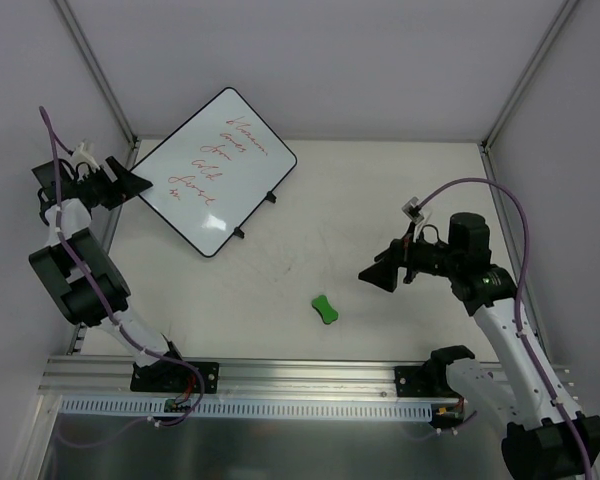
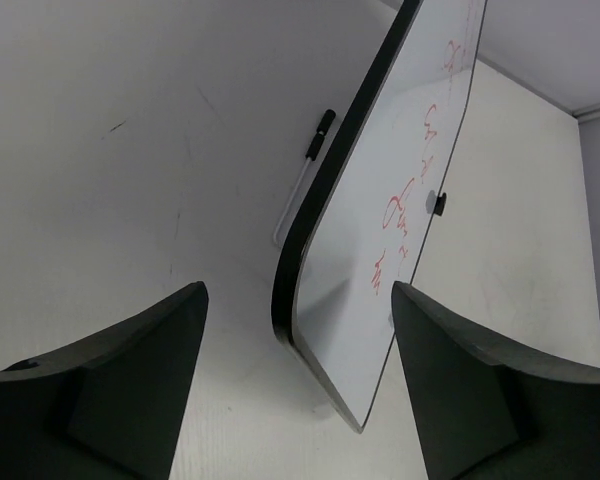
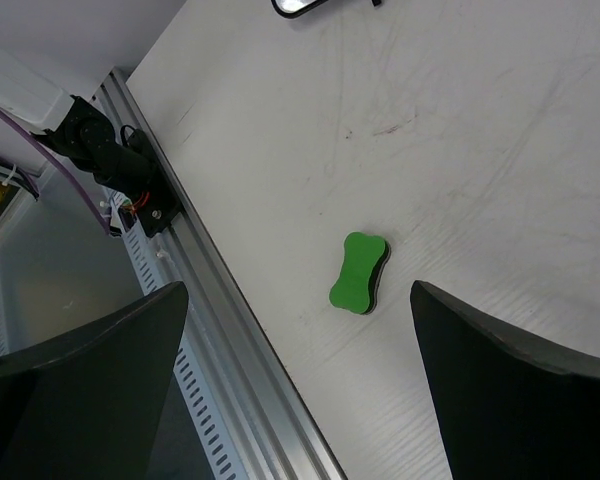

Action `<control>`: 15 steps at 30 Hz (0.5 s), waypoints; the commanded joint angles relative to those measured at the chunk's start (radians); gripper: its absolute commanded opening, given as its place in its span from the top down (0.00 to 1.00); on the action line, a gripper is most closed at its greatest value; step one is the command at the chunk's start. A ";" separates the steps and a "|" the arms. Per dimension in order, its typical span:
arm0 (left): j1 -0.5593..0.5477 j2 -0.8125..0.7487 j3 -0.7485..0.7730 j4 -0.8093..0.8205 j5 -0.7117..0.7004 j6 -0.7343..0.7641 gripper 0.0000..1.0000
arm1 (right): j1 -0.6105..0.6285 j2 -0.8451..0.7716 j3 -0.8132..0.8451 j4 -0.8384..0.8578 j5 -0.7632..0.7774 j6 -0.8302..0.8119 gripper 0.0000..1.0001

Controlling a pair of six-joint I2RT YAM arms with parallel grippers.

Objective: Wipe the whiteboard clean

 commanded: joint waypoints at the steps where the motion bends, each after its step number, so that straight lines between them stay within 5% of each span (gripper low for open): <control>1: 0.007 0.054 0.069 0.055 0.148 0.026 0.29 | 0.023 0.038 0.062 0.035 -0.019 -0.029 0.01; 4: 0.007 0.086 0.095 0.067 0.188 0.024 0.45 | 0.042 0.079 0.073 0.035 -0.013 -0.036 0.01; 15: 0.005 0.157 0.138 0.100 0.278 -0.001 0.50 | 0.123 0.171 0.110 0.044 0.025 -0.055 0.01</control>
